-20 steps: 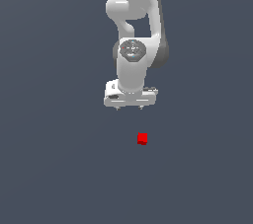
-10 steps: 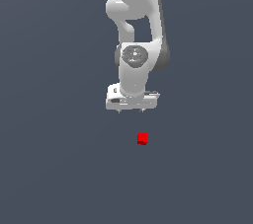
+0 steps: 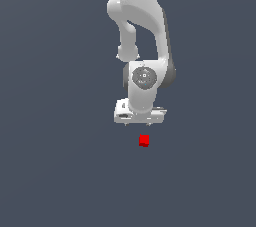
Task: Pick up the red cube and move it to a goal position.
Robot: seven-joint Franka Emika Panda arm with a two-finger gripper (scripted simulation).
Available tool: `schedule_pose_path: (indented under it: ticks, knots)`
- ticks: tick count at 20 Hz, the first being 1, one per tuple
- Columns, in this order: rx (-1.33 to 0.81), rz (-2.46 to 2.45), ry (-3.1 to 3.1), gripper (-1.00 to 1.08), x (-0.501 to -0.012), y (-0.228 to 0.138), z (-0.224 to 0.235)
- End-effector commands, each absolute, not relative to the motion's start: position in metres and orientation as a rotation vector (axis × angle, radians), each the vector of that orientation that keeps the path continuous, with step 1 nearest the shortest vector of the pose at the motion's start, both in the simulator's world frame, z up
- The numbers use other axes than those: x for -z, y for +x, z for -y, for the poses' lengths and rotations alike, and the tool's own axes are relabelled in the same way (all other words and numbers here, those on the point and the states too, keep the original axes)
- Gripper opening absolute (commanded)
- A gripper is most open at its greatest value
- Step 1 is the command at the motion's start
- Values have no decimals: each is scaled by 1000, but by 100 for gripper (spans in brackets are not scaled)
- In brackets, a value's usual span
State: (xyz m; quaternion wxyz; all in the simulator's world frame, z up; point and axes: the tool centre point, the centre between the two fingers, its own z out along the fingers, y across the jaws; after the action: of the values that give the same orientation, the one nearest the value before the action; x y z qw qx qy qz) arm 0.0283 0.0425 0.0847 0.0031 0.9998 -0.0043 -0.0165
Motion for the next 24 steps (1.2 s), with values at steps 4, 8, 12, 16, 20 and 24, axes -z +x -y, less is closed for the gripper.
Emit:
schedule_pose_path:
  ticks: [4,8,12,16,20,24]
  knots:
    - [27,69,3138,100,-53,52,-58]
    - [14,99,3138,100,-37,65,-65]
    - [6,118,3139,100,-27,74,-70]
    - [1,128,3139,100,-21,79,-73]
    - [0,131,3139,100,-20,81,-73]
    - [0,131,3139,-100,-20,81,-73]
